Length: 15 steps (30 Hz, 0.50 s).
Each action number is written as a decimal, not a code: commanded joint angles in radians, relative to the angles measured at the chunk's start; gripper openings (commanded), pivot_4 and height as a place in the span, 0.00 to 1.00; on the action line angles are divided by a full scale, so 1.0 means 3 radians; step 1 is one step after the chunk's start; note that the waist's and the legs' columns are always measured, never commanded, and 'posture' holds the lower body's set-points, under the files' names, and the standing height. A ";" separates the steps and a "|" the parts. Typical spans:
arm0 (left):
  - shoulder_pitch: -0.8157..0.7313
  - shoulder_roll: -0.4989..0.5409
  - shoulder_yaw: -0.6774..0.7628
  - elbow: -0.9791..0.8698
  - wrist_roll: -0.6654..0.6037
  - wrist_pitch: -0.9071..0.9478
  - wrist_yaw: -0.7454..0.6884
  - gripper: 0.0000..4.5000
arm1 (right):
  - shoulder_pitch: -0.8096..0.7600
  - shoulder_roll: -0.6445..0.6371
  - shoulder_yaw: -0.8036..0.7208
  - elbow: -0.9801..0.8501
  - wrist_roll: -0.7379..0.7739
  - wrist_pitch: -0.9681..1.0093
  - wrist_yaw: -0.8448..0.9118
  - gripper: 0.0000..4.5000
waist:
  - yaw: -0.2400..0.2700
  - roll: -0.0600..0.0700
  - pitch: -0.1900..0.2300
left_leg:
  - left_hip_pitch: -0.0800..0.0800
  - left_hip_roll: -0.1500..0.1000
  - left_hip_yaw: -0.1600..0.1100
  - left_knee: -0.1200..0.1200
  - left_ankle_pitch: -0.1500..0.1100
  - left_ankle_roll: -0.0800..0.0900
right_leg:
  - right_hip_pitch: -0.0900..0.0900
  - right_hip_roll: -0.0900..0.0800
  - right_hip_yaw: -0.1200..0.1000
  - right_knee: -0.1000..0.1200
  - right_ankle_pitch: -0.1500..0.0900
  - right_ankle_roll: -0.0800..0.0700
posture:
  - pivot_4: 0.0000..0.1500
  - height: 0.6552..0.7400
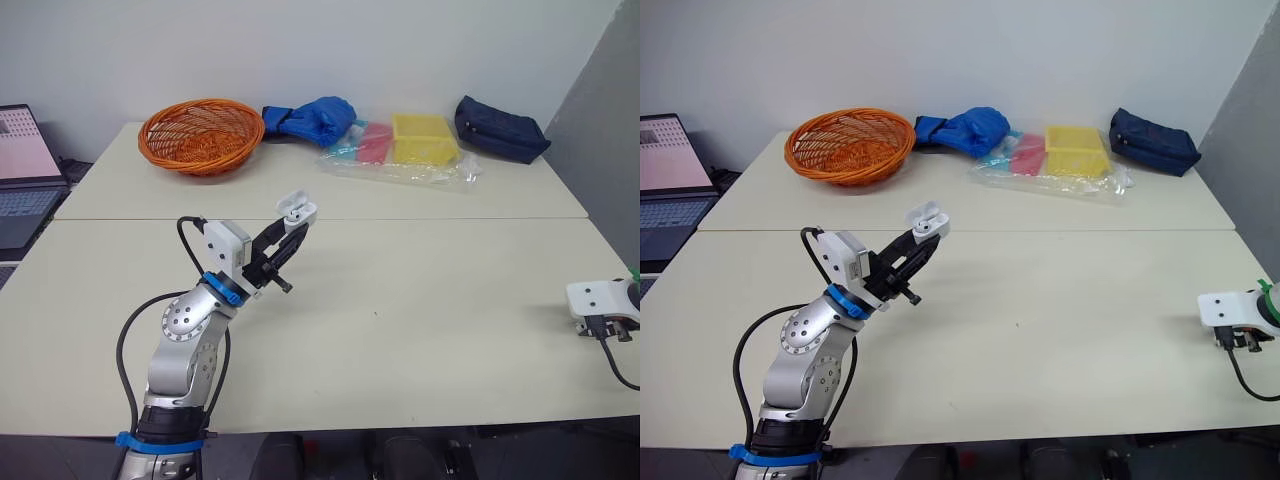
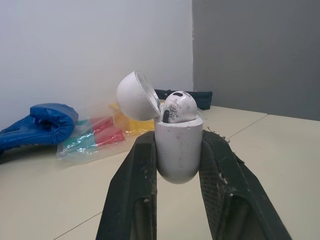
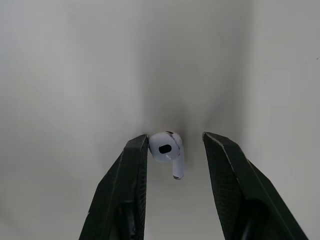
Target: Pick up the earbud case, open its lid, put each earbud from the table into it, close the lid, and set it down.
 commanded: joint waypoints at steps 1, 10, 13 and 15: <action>-0.0049 0.0006 0.0014 -0.0079 -0.0022 -0.0036 0.0002 0.17 | 0.0073 -0.0020 -0.0036 -0.0070 0.0120 0.0053 0.0199 0.40 | -0.0003 0.0000 0.0000 | 0.0000 0.0001 -0.0002 -0.0001 0.0000 0.0000 | 0.0000 0.0001 0.0000 0.0000 0.0000 -0.0001 | 1.00 1.00; -0.0050 -0.0005 0.0010 -0.0067 -0.0014 -0.0052 0.0008 0.17 | -0.0013 -0.0072 0.0131 0.0062 -0.0234 -0.0281 -0.0190 0.40 | -0.0001 0.0001 0.0000 | -0.0003 0.0000 -0.0010 0.0000 0.0000 0.0000 | 0.0000 0.0002 -0.0003 0.0002 -0.0003 -0.0005 | 1.00 1.00; -0.0051 -0.0003 0.0014 -0.0069 -0.0019 -0.0048 0.0006 0.17 | -0.0032 -0.0067 0.0157 0.0078 -0.0281 -0.0354 -0.0243 0.40 | -0.0002 0.0001 0.0000 | -0.0001 -0.0001 -0.0001 0.0003 0.0000 0.0000 | 0.0000 -0.0001 -0.0002 0.0001 -0.0003 -0.0006 | 1.00 1.00; -0.0056 -0.0001 0.0018 -0.0062 -0.0019 -0.0049 0.0007 0.17 | -0.0041 -0.0044 0.0149 0.0095 -0.0248 -0.0304 -0.0225 0.40 | -0.0002 0.0000 0.0000 | -0.0001 -0.0001 0.0003 0.0005 0.0000 0.0000 | 0.0000 -0.0001 0.0000 0.0001 -0.0004 -0.0006 | 1.00 1.00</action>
